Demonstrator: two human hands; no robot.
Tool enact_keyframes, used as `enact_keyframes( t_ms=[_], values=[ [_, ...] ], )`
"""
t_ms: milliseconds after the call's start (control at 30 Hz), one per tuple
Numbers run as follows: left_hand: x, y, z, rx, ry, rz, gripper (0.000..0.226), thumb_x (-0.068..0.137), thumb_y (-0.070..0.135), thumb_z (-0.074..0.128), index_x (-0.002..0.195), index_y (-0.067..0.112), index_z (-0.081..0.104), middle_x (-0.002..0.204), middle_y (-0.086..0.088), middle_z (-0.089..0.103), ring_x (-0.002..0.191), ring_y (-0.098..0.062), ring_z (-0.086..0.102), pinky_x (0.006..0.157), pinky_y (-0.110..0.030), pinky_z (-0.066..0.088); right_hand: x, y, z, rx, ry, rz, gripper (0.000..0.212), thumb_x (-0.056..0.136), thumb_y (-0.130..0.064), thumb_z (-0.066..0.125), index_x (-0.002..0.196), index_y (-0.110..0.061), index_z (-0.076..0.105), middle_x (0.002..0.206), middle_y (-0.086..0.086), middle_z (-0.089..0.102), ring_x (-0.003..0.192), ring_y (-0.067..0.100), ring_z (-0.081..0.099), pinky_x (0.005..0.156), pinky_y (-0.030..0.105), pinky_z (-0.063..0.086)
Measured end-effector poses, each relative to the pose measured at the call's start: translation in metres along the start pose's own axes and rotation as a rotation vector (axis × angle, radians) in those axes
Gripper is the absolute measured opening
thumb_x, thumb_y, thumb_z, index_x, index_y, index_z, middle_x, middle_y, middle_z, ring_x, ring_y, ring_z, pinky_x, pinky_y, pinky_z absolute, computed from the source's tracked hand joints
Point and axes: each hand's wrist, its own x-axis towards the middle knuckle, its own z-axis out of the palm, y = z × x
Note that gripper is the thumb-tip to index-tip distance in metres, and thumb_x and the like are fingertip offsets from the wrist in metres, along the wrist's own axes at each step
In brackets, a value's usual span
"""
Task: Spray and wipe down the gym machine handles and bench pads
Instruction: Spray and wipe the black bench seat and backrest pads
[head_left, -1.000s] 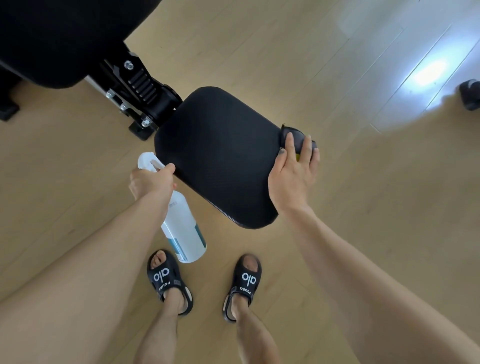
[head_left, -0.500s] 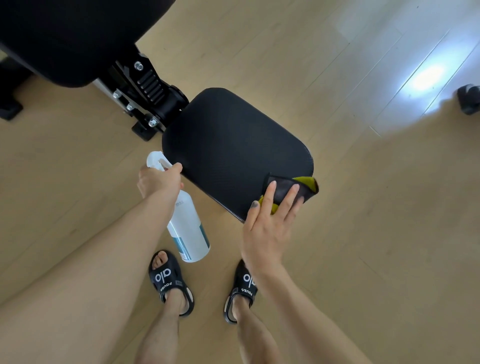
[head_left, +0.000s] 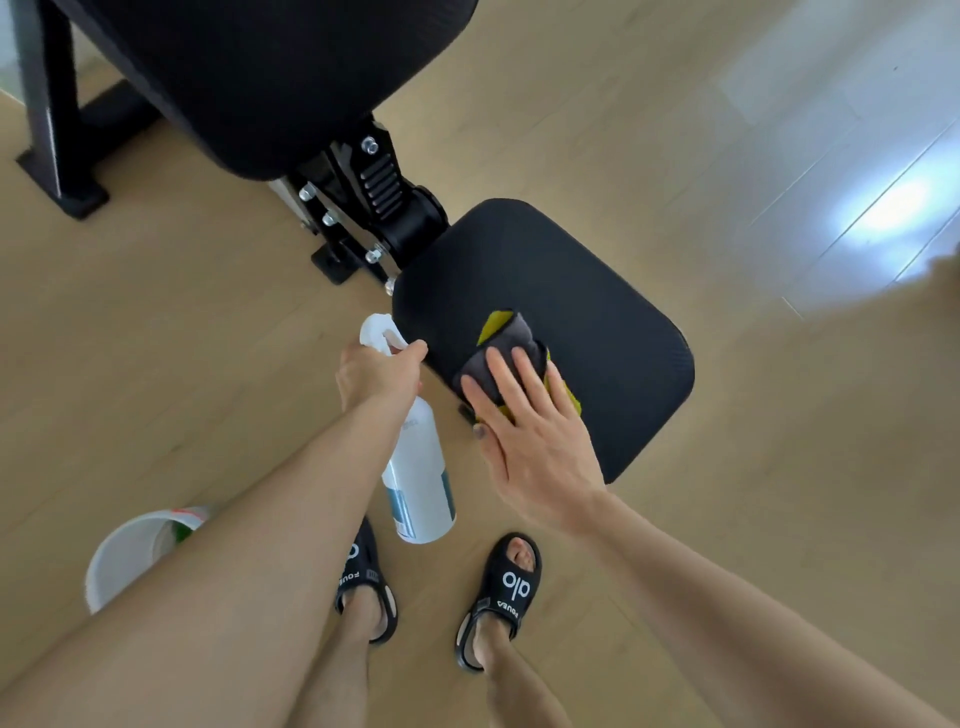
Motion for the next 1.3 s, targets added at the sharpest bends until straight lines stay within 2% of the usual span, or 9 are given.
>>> enact_keyframes(
  t_ms=[100,167,267,467,567,767,967,1167,1300],
  values=[
    [0.003,-0.001,-0.003,0.041,-0.015,0.027,0.025,0.086,0.034,0.068,0.089,0.017,0.051,0.081,-0.007,0.071,0.06,-0.014,0.056,0.054,-0.028,0.045,-0.025,0.016,0.005,-0.12,-0.095,-0.196,0.054,0.106,-0.041,0.02,0.158,-0.03,0.029,0.168,0.003,0.017,0.155,0.029,0.009,0.124,0.051,0.014],
    [0.006,-0.003,-0.003,0.043,-0.023,0.039,0.025,0.084,0.035,0.069,0.081,0.02,0.049,0.078,-0.006,0.069,0.063,-0.018,0.06,0.067,-0.035,0.057,-0.015,0.032,-0.001,-0.175,-0.114,-0.275,0.053,0.106,-0.04,0.02,0.158,-0.032,0.027,0.167,0.002,0.022,0.154,0.027,0.016,0.124,0.048,0.014],
    [0.01,-0.005,-0.005,0.034,-0.048,0.041,0.028,0.081,0.041,0.072,0.089,0.018,0.057,0.088,-0.009,0.072,0.08,-0.027,0.068,0.077,-0.043,0.061,0.034,0.031,-0.019,-0.157,-0.104,-0.271,0.055,0.105,-0.042,0.014,0.159,-0.035,0.022,0.167,0.0,0.022,0.154,0.026,0.016,0.125,0.047,0.012],
    [0.033,-0.006,-0.043,-0.06,0.007,-0.001,0.036,0.08,0.045,0.067,0.106,0.021,0.067,0.081,-0.005,0.075,0.059,-0.012,0.062,0.052,-0.023,0.046,0.152,-0.012,-0.034,-0.108,-0.041,-0.223,0.054,0.106,-0.041,0.018,0.159,-0.033,0.024,0.168,-0.004,0.017,0.156,0.024,0.006,0.126,0.047,0.004],
    [0.04,0.006,-0.052,0.074,-0.057,0.181,0.02,0.085,0.04,0.064,0.098,0.026,0.072,0.08,-0.008,0.073,0.064,-0.019,0.066,0.056,-0.036,0.059,0.168,-0.031,-0.03,-0.115,-0.018,-0.19,0.053,0.106,-0.04,0.022,0.156,-0.028,0.035,0.164,-0.002,0.028,0.154,0.026,0.014,0.125,0.047,0.007],
    [0.039,0.024,-0.06,0.183,-0.066,0.219,0.037,0.083,0.041,0.062,0.08,0.004,0.065,0.073,-0.016,0.07,0.057,-0.021,0.059,0.045,-0.022,0.044,0.09,-0.023,-0.019,-0.059,-0.01,-0.237,0.054,0.104,-0.036,0.03,0.157,-0.024,0.033,0.165,0.002,0.025,0.154,0.027,0.016,0.125,0.048,0.015],
    [0.018,0.037,-0.076,0.164,-0.111,0.264,0.032,0.087,0.034,0.063,0.084,0.002,0.068,0.058,-0.006,0.06,0.053,-0.015,0.054,0.052,-0.023,0.048,0.064,0.007,-0.019,-0.12,-0.074,-0.319,0.054,0.104,-0.037,0.032,0.158,-0.027,0.03,0.165,0.001,0.026,0.153,0.026,0.02,0.125,0.045,0.014],
    [-0.004,0.069,-0.101,0.146,-0.123,0.447,0.026,0.089,0.04,0.063,0.086,0.014,0.062,0.06,0.0,0.06,0.044,-0.003,0.053,0.048,-0.018,0.046,0.14,-0.005,-0.051,-0.031,-0.024,-0.016,0.057,0.108,-0.027,0.036,0.161,-0.024,0.016,0.168,0.003,0.013,0.155,0.027,0.01,0.124,0.039,0.013],
    [-0.032,0.093,-0.128,0.14,-0.153,0.535,0.021,0.092,0.042,0.063,0.08,0.024,0.06,0.067,0.005,0.058,0.045,0.001,0.054,0.049,-0.018,0.046,0.098,-0.025,-0.063,0.075,-0.143,0.072,0.074,0.091,-0.005,0.058,0.158,-0.016,0.027,0.16,0.004,0.026,0.144,0.023,0.028,0.107,0.033,0.044]
  ],
)
